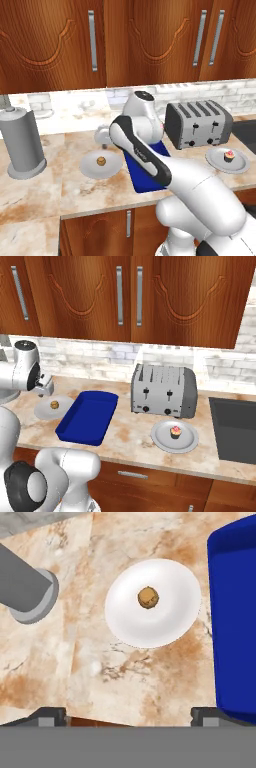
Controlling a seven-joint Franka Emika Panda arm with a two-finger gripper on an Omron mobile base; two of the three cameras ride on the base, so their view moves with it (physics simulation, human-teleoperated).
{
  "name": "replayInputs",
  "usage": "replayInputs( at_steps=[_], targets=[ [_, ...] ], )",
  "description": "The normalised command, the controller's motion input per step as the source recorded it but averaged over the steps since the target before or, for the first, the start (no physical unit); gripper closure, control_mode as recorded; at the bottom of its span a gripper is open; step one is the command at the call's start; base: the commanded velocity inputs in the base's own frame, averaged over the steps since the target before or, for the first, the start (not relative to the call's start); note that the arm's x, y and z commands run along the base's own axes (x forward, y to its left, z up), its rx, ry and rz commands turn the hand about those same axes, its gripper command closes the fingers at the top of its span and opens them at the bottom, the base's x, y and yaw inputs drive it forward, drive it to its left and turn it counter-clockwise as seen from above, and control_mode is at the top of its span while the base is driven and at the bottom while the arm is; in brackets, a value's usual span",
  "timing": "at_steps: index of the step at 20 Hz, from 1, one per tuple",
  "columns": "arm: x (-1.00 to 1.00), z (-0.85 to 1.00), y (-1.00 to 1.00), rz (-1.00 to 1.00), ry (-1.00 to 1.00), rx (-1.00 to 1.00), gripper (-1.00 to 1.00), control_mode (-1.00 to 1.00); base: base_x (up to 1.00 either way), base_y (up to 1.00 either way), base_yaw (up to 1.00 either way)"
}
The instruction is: Move the dessert items from the plates to the tray.
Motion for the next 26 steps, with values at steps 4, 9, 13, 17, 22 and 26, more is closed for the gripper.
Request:
replayInputs(
  at_steps=[4,9,13,17,22,26],
  targets=[
    [0.30,-0.35,0.21,0.00,0.00,-0.06,-1.00,-1.00,0.00,0.00,0.00],
    [0.56,-0.39,0.12,-0.02,-0.02,-0.05,-1.00,-1.00,0.00,0.00,0.00],
    [0.66,-0.38,0.00,-0.02,-0.01,-0.01,-1.00,-1.00,0.00,0.00,0.00],
    [0.83,-0.29,0.00,-0.01,0.00,0.00,-1.00,-1.00,0.00,0.00,0.00],
    [0.62,-0.27,0.09,-0.02,0.00,-0.03,-1.00,-1.00,0.00,0.00,0.00],
    [0.44,-0.23,0.13,-0.04,0.00,-0.04,-1.00,-1.00,0.00,0.00,0.00]
  ],
)
